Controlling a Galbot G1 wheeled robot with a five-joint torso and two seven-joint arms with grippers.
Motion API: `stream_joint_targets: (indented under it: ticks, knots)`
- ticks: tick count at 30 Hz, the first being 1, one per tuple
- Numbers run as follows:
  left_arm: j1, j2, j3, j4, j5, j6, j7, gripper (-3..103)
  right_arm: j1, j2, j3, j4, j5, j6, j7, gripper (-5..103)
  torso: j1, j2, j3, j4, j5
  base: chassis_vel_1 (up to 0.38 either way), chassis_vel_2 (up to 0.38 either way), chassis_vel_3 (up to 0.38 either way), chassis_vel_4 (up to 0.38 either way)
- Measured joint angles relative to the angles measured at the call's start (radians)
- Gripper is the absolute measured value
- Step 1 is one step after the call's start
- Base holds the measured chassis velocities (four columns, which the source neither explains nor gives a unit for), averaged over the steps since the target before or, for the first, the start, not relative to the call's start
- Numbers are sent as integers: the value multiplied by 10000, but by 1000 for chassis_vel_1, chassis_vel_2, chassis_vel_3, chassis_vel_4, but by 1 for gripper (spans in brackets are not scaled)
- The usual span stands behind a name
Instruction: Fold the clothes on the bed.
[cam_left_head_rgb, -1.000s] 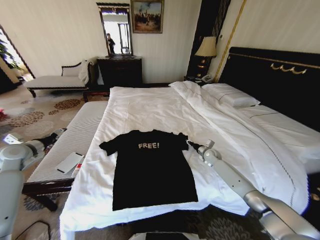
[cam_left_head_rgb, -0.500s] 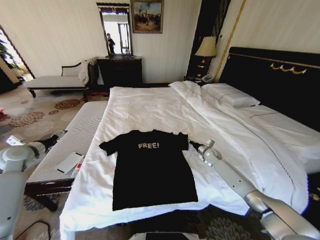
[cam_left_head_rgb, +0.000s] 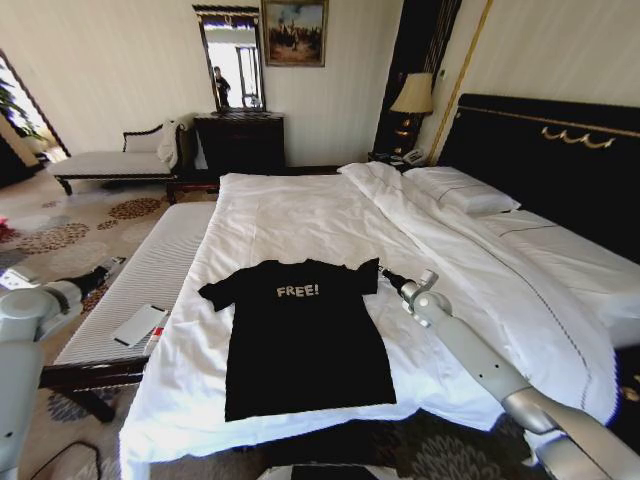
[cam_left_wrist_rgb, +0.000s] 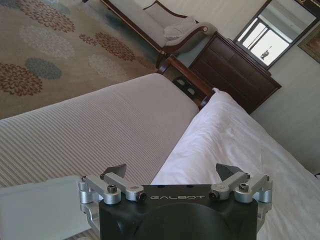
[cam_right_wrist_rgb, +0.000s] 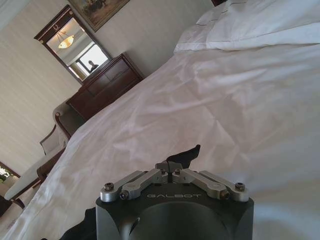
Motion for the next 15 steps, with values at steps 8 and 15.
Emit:
stream_joint_targets:
  ticks: [8, 15]
  knots:
    - [17, -265, 86, -58, 140, 0, 1, 100, -88, 19, -141, 285, 11, -69, 243, 0, 0, 0, 0, -1, -1, 0, 0, 0, 0]
    - [125, -267, 3, -113, 149, 0, 1, 100, 116, 226, -593, 526, -81, -68, 227, 0, 1, 0, 0, 3, -2, 0, 0, 0, 0]
